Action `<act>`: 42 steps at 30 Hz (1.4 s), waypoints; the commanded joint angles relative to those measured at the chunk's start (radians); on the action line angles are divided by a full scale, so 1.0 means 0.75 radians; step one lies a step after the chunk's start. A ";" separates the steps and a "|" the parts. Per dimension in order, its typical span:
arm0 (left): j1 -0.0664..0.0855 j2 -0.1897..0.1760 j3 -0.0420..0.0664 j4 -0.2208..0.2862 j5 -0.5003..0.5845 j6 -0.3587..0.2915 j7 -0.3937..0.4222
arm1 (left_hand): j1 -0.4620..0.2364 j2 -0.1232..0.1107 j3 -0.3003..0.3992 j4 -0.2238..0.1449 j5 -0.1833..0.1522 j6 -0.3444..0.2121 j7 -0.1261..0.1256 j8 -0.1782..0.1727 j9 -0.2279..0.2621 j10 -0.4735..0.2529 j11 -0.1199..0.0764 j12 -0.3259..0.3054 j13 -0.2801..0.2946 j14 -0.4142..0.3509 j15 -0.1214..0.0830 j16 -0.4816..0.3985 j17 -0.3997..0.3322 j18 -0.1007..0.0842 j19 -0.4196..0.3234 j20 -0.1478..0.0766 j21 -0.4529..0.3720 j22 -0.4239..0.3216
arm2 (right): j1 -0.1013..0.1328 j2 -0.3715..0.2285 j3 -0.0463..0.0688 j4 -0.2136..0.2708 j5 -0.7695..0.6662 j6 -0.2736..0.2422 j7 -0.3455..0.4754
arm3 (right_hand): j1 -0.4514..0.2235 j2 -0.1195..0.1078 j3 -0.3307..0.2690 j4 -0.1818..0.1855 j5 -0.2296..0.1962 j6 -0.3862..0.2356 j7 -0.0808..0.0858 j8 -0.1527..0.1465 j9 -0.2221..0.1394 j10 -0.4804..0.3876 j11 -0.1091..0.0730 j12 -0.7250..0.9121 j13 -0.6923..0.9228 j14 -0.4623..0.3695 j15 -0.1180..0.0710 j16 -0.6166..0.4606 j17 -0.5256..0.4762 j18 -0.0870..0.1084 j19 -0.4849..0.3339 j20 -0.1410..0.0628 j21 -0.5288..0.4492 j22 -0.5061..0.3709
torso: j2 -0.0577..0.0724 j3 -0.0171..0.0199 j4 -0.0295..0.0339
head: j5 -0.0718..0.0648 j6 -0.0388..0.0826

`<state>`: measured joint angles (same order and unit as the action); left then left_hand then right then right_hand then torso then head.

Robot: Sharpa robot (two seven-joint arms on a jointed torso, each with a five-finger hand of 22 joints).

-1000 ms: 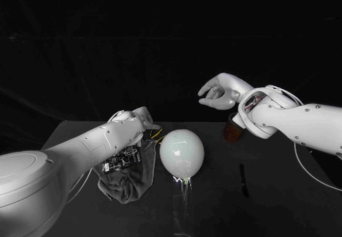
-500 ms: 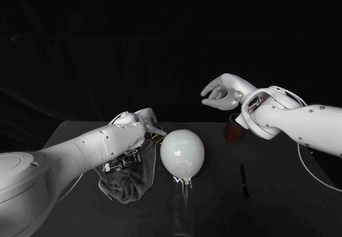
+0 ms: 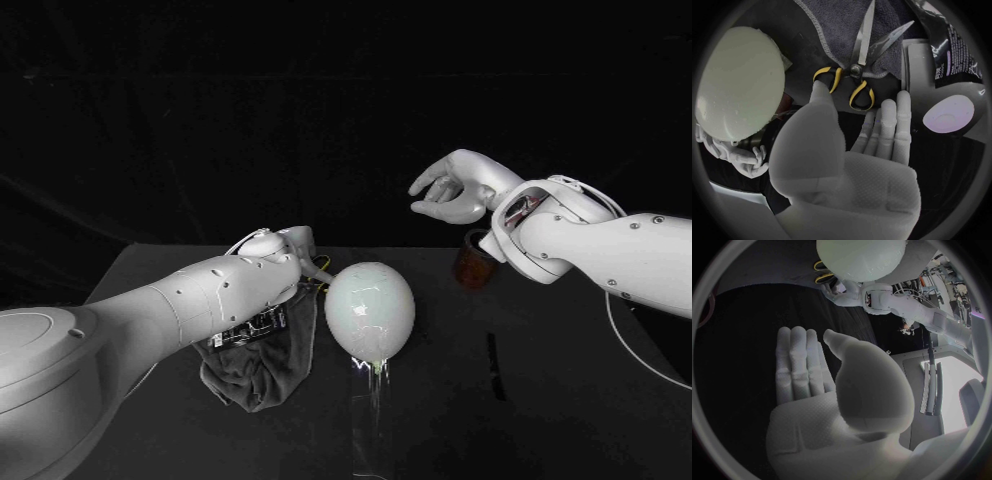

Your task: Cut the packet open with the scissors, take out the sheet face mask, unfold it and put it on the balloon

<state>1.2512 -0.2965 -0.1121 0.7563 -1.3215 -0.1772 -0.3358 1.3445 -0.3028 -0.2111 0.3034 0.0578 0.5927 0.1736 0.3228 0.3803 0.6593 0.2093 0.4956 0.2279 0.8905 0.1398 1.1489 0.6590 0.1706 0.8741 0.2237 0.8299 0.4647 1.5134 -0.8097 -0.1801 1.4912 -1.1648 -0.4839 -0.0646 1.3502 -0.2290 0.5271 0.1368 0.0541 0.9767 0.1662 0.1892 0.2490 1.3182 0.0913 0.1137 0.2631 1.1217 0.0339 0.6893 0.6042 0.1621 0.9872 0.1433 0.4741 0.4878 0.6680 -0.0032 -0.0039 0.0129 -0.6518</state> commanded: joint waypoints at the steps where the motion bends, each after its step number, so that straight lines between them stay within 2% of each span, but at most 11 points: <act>1: -0.002 0.007 -0.006 -0.002 -0.071 0.069 -0.061 | -0.011 0.003 -0.006 -0.001 -0.005 -0.007 0.135 0.009 -0.001 -0.007 0.002 0.004 -0.005 0.007 0.001 0.028 0.002 0.011 0.005 0.002 0.022 0.015 | 0.000 -0.001 0.001 0.002 -0.010 0.006 0.003 | 0.000 -0.009 0.000 0.011 0.004 -0.006 0.005 0.002 -0.002 -0.010 -0.004 -0.001 0.001 -0.009 0.001 0.009 0.001 0.017 -0.011 0.002 0.006 0.002 | 0.000 0.0014 -0.0014 | 0.001 -0.002; 7: -0.015 0.019 -0.024 -0.005 -0.090 0.081 -0.065 | -0.008 0.007 -0.001 -0.001 -0.005 0.000 0.137 0.024 0.001 0.002 0.002 0.021 -0.006 0.016 0.001 0.076 0.003 0.012 0.007 0.003 0.061 0.042 | 0.000 -0.002 0.001 0.004 -0.010 0.006 0.002 | -0.001 -0.010 -0.001 0.012 0.004 -0.007 0.006 0.002 -0.002 -0.010 -0.004 -0.001 0.002 -0.010 0.002 0.009 0.001 0.017 -0.012 0.002 0.006 0.003 | 0.000 0.0002 -0.0020 | -0.002 -0.002; 19: -0.033 0.036 -0.048 -0.016 -0.143 0.063 -0.077 | 0.021 0.040 0.048 -0.006 -0.006 0.017 0.124 0.115 0.024 0.034 -0.011 0.118 0.010 0.051 -0.010 0.218 -0.011 0.015 -0.009 -0.003 0.196 0.140 | 0.000 -0.004 0.001 0.007 -0.010 0.006 0.002 | -0.002 -0.010 -0.001 0.013 0.006 -0.007 0.006 0.002 -0.002 -0.010 -0.003 0.000 0.003 -0.010 0.002 0.010 0.002 0.017 -0.013 0.003 0.006 0.003 | 0.000 0.0011 -0.0025 | -0.005 -0.004; 23: -0.036 0.039 -0.051 -0.028 -0.152 0.059 -0.078 | 0.079 0.098 0.246 -0.008 -0.007 0.031 0.119 0.155 0.034 0.050 -0.018 0.155 0.018 0.106 -0.015 0.274 0.028 0.017 -0.009 -0.005 0.244 0.173 | 0.000 -0.004 0.001 0.007 -0.010 0.006 0.002 | -0.002 -0.009 0.000 0.014 0.007 -0.007 0.006 0.002 -0.002 -0.010 -0.004 0.000 0.003 -0.011 0.002 0.010 0.002 0.017 -0.013 0.003 0.006 0.004 | 0.000 0.0018 -0.0027 | -0.004 -0.004; 25: -0.036 0.041 -0.052 -0.032 -0.154 0.058 -0.075 | 0.091 0.106 0.291 -0.008 -0.011 0.033 0.117 0.166 0.035 0.053 -0.020 0.165 0.019 0.129 -0.017 0.293 0.048 0.017 -0.011 -0.007 0.259 0.183 | 0.000 -0.004 0.001 0.007 -0.010 0.007 0.002 | -0.002 -0.009 0.000 0.014 0.007 -0.007 0.006 0.002 -0.002 -0.010 -0.004 0.000 0.003 -0.011 0.002 0.010 0.002 0.017 -0.013 0.003 0.006 0.004 | 0.000 0.0018 -0.0027 | -0.003 -0.004; 27: -0.037 0.043 -0.052 -0.036 -0.155 0.056 -0.065 | 0.159 0.144 0.406 -0.021 -0.011 0.054 0.106 0.199 0.040 0.081 -0.031 0.195 0.023 0.227 -0.026 0.351 0.152 0.019 -0.008 -0.012 0.299 0.210 | 0.000 -0.004 0.001 0.007 -0.009 0.007 0.003 | -0.002 -0.009 0.000 0.014 0.007 -0.007 0.006 0.002 -0.002 -0.010 -0.004 0.000 0.003 -0.011 0.002 0.010 0.002 0.017 -0.013 0.003 0.006 0.004 | 0.000 0.0022 -0.0027 | -0.003 -0.005; 32: -0.040 0.046 -0.053 -0.039 -0.130 0.045 -0.029 | 0.232 0.134 0.537 -0.025 -0.012 0.103 0.073 0.236 0.036 0.140 -0.057 0.215 0.015 0.314 -0.054 0.401 0.201 0.012 0.023 -0.031 0.386 0.295 | 0.000 -0.004 0.001 0.007 -0.008 0.007 0.003 | -0.002 -0.009 0.000 0.014 0.009 -0.006 0.005 0.003 -0.002 -0.009 -0.004 0.001 0.004 -0.011 0.002 0.011 0.002 0.017 -0.014 0.003 0.006 0.004 | 0.000 0.0015 -0.0013 | -0.004 -0.006; 35: -0.040 0.047 -0.053 -0.036 -0.082 0.033 0.007 | 0.268 0.141 0.616 -0.025 -0.009 0.162 0.038 0.236 0.024 0.204 -0.090 0.194 -0.008 0.355 -0.078 0.413 0.220 0.004 0.058 -0.048 0.434 0.358 | 0.000 -0.004 0.001 0.006 -0.008 0.007 0.004 | -0.001 -0.009 0.000 0.015 0.010 -0.006 0.005 0.003 -0.002 -0.009 -0.004 0.001 0.004 -0.011 0.002 0.012 0.002 0.017 -0.014 0.003 0.007 0.005 | -0.001 0.0015 -0.0011 | -0.005 -0.007; 36: -0.041 0.047 -0.053 -0.035 -0.066 0.028 0.018 | 0.273 0.113 0.719 -0.008 -0.015 0.229 0.015 0.209 -0.004 0.289 -0.117 0.129 -0.054 0.382 -0.107 0.417 0.218 0.001 0.067 -0.073 0.465 0.393 | 0.000 -0.004 0.001 0.006 -0.008 0.007 0.004 | 0.000 -0.008 0.001 0.015 0.013 -0.006 0.005 0.003 -0.002 -0.008 -0.005 0.002 0.005 -0.011 0.002 0.012 0.002 0.017 -0.015 0.004 0.007 0.006 | -0.001 0.0015 -0.0011 | -0.005 -0.007; 37: -0.041 0.046 -0.053 -0.034 -0.054 0.025 0.027 | 0.280 0.117 0.744 -0.017 -0.012 0.240 0.006 0.205 -0.009 0.303 -0.120 0.118 -0.061 0.387 -0.108 0.417 0.222 -0.002 0.070 -0.076 0.470 0.400 | 0.000 -0.004 0.001 0.006 -0.008 0.007 0.004 | 0.000 -0.008 0.001 0.015 0.013 -0.006 0.005 0.003 -0.002 -0.008 -0.005 0.002 0.005 -0.011 0.002 0.012 0.002 0.017 -0.015 0.004 0.007 0.006 | -0.001 0.0014 -0.0014 | -0.006 -0.007; 42: -0.041 0.043 -0.053 -0.033 0.012 0.012 0.064 | 0.273 0.064 0.969 -0.031 -0.012 0.356 -0.024 0.161 -0.046 0.453 -0.150 0.003 -0.127 0.427 -0.136 0.425 0.232 -0.009 0.088 -0.102 0.510 0.452 | -0.001 -0.006 0.001 0.004 -0.007 0.006 0.004 | 0.001 -0.008 0.002 0.015 0.017 -0.006 0.004 0.004 -0.002 -0.008 -0.005 0.002 0.006 -0.012 0.002 0.014 0.003 0.018 -0.016 0.004 0.008 0.007 | -0.001 0.0015 -0.0014 | -0.008 -0.005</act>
<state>1.2397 -0.2639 -0.1434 0.7314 -1.3792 -0.2128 -0.3230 1.5002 -0.3097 0.2861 0.3308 0.0487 0.8030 0.1935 0.4445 0.3460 0.9055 0.1820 0.5013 0.1347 1.2067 0.0376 1.4630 0.8308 0.1690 0.9405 0.1528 1.2105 0.8015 1.5129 -0.8133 -0.1801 1.4942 -1.1644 -0.4836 -0.0650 1.3501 -0.2289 0.5271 0.1422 0.0623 0.9749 0.1674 0.1892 0.2481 1.3182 0.0913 0.1137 0.2667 1.1220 0.0342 0.6932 0.6055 0.1673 0.9836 0.1470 0.4740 0.4920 0.6672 -0.0019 -0.0049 0.0081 -0.6573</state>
